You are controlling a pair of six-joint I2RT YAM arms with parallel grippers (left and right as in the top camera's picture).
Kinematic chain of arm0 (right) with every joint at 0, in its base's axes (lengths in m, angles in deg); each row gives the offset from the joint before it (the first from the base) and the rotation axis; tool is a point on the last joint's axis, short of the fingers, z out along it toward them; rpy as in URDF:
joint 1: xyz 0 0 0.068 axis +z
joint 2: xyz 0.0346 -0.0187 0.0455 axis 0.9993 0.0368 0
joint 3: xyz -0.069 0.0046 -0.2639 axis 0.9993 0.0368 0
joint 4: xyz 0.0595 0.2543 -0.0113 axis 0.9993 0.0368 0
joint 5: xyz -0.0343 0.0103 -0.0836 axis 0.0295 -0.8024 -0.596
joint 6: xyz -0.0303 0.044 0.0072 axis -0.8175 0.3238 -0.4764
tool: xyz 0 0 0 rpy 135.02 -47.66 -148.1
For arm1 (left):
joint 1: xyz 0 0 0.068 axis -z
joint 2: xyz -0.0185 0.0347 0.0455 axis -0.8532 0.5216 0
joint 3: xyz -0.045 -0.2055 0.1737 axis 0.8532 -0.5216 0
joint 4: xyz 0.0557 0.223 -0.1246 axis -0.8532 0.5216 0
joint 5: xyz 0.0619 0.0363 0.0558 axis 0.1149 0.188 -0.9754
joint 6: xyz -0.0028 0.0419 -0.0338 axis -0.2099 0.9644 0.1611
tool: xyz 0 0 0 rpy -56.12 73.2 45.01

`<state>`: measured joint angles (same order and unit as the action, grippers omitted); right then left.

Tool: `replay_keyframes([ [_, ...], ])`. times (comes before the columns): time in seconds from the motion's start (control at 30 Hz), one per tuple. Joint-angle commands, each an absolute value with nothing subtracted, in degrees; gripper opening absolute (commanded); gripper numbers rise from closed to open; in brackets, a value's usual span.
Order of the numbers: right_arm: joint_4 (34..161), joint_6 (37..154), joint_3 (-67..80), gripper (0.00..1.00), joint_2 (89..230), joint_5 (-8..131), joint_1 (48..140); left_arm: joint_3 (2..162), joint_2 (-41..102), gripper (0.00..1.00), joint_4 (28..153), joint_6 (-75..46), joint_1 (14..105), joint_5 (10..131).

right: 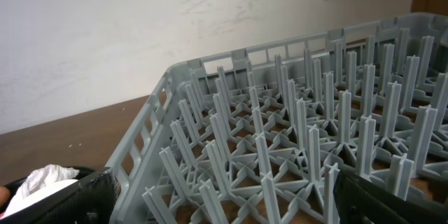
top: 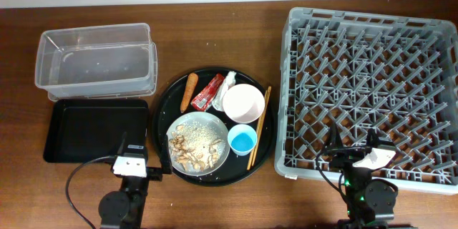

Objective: Sort waste into correct bins and load items into the dishwasher rack
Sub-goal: 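Reach the left gripper to the small blue cup and grasp it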

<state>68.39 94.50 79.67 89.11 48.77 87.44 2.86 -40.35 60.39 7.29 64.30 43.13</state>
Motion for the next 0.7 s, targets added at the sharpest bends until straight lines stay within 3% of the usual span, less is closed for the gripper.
replay_keyframes([
  [0.0, 68.70, 94.26, 80.04, 0.98, 88.78, 48.51, 87.07, 2.75, -40.49, 0.99, 60.85, 8.01, 64.52, 42.75],
  [0.6, 68.65, 94.26, 80.04, 0.98, 88.78, 48.48, 87.07, 2.75, -40.49, 0.99, 60.80, 7.95, 64.52, 43.67],
  [0.67, 68.24, 94.28, 80.04, 0.98, 88.78, 50.39, 87.07, 2.75, -40.49, 0.99, 57.72, 7.97, 64.52, 49.44],
])
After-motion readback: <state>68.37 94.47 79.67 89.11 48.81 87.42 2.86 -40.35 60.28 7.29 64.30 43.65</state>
